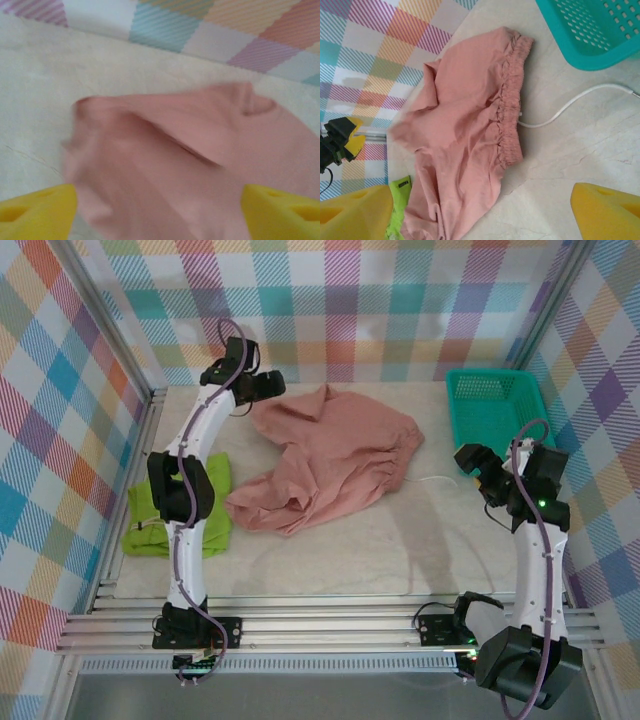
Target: Fold and stack the shorts
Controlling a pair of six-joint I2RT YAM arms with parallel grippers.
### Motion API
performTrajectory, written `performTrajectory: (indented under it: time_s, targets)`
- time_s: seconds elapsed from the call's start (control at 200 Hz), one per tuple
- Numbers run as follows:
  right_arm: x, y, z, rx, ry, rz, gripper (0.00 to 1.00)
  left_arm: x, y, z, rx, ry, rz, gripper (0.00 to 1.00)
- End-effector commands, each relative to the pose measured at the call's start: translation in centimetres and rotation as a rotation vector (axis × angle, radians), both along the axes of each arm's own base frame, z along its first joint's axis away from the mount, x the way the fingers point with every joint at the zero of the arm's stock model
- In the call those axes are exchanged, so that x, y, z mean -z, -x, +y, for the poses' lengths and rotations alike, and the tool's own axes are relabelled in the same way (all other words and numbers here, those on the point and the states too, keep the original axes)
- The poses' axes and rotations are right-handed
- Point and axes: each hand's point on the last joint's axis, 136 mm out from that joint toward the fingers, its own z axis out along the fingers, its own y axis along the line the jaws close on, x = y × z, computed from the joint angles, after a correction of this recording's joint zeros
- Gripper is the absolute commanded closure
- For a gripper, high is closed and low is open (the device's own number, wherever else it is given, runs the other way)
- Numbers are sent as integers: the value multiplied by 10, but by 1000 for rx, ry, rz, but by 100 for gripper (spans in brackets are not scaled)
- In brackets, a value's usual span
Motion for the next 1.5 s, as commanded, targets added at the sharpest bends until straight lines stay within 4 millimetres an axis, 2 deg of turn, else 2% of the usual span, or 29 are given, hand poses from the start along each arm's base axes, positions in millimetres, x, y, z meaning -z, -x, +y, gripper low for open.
performTrajectory:
  time_s: [0.0, 0.085, 0.16, 0.385, 0.46, 0.535, 0.67, 0.77, 0.885, 1.185, 1.285, 1.38, 1.495]
  targets:
    - [2, -2, 12, -66, 20, -26, 8, -77, 42, -37, 155, 118, -124, 10]
    - [14, -6, 22, -97, 40, 0, 8, -85, 80, -41, 202, 82, -134, 6]
    - [26, -11, 32, -124, 72, 33, 8, -73, 113, -36, 201, 2, -95, 6]
    - [74, -35, 75, -219, 148, 136, 11, -6, 202, -19, 155, -134, -13, 11]
    - [93, -44, 86, -241, 178, 177, 13, 17, 220, -22, 164, -163, 11, 11]
    - [112, -55, 94, -246, 207, 207, 16, 41, 231, -35, 211, -173, 43, 11]
    - [139, -77, 110, -261, 197, 243, 22, 72, 232, -49, 246, -224, 80, 14]
    - [151, -92, 125, -287, 180, 256, 25, 86, 226, -56, 258, -239, 91, 16]
    - [161, -107, 135, -299, 182, 250, 28, 99, 216, -64, 266, -240, 100, 23]
    - [193, -116, 134, -290, 206, 308, 35, 120, 197, -73, 260, -257, 111, 56]
    - [198, -115, 130, -276, 219, 316, 37, 121, 193, -76, 255, -250, 107, 63]
    - [198, -117, 134, -279, 200, 314, 50, 120, 190, -77, 248, -245, 94, 76]
    - [183, -118, 135, -278, 190, 278, 79, 104, 187, -77, 240, -238, 70, 100]
